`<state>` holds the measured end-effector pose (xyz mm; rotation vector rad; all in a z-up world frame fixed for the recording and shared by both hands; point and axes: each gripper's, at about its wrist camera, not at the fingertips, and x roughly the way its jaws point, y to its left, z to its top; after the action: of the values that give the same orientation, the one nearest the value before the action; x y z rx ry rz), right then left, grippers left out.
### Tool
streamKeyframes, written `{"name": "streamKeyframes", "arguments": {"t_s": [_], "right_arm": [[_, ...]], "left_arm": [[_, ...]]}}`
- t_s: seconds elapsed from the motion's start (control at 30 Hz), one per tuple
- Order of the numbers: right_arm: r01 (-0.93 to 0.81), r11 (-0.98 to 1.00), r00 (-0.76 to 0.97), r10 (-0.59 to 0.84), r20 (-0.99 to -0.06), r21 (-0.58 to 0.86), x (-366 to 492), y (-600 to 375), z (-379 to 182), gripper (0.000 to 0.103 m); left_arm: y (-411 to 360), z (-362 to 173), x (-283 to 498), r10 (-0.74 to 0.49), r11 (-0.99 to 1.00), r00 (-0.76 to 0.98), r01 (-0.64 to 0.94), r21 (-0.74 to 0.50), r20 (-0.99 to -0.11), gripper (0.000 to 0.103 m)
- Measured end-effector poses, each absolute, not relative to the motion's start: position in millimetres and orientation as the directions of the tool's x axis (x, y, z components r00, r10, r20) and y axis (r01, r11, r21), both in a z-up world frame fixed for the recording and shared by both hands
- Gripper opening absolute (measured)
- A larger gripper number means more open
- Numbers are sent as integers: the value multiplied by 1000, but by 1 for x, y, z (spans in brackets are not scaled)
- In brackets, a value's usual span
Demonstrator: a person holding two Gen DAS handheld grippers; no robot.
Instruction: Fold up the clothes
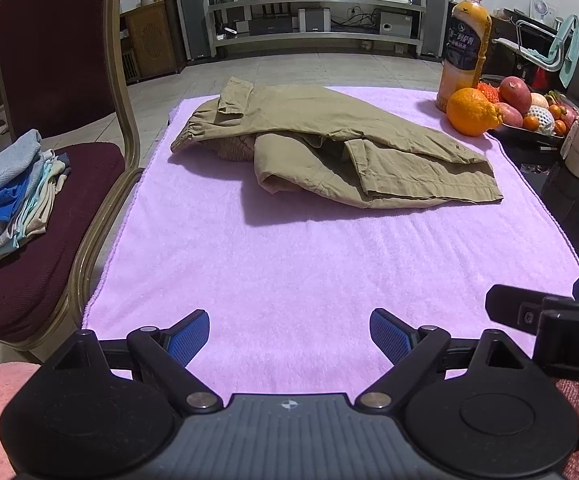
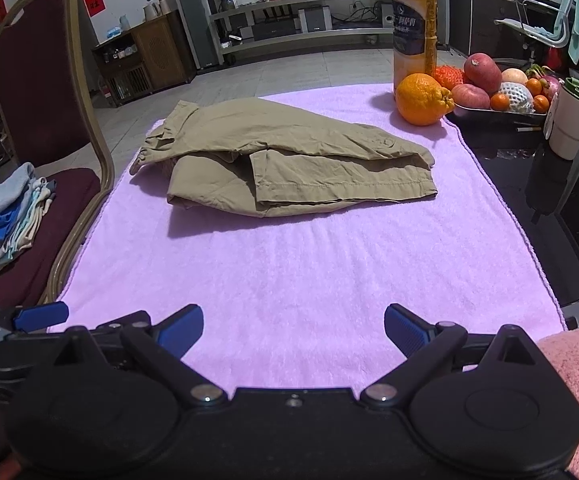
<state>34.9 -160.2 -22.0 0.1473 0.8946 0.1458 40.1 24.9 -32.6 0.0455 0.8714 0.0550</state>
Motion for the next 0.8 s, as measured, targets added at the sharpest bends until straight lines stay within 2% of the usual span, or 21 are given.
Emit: {"name": "streamKeyframes", "arguments": {"t_s": [0.2,0.43,0.5,0.57,0.6,0.63,0.67,0.73,0.8], "right_arm": [[-62,967,650,226,-725,246,45,-171,-2,98],[-146,934,733,324,-598,327,83,-174,49,100],[-169,922,743,351,-570,347,96,-172,56,100],[-206,903,743,395,-541,376,110,-168,55,100],[-225,891,738,420,-528,395,118,-165,52,99],[-233,879,729,441,-524,416,127,-163,46,93],[-240,867,718,461,-521,437,135,-160,40,86],[-226,845,678,494,-544,485,155,-153,21,53],[-194,822,635,521,-571,535,176,-145,-2,47]], "left_arm": [[51,-13,46,134,991,696,-92,98,-706,88],[92,19,73,278,959,774,-188,214,-568,82],[102,20,86,261,960,797,-157,231,-544,81],[109,16,102,242,958,819,-115,264,-521,74],[112,13,111,229,955,827,-91,281,-513,67],[115,9,119,213,954,835,-65,294,-507,60],[118,5,127,185,956,838,-31,293,-514,58],[124,-4,145,120,962,834,37,272,-538,54],[131,-12,165,64,970,817,85,229,-573,54]]}}
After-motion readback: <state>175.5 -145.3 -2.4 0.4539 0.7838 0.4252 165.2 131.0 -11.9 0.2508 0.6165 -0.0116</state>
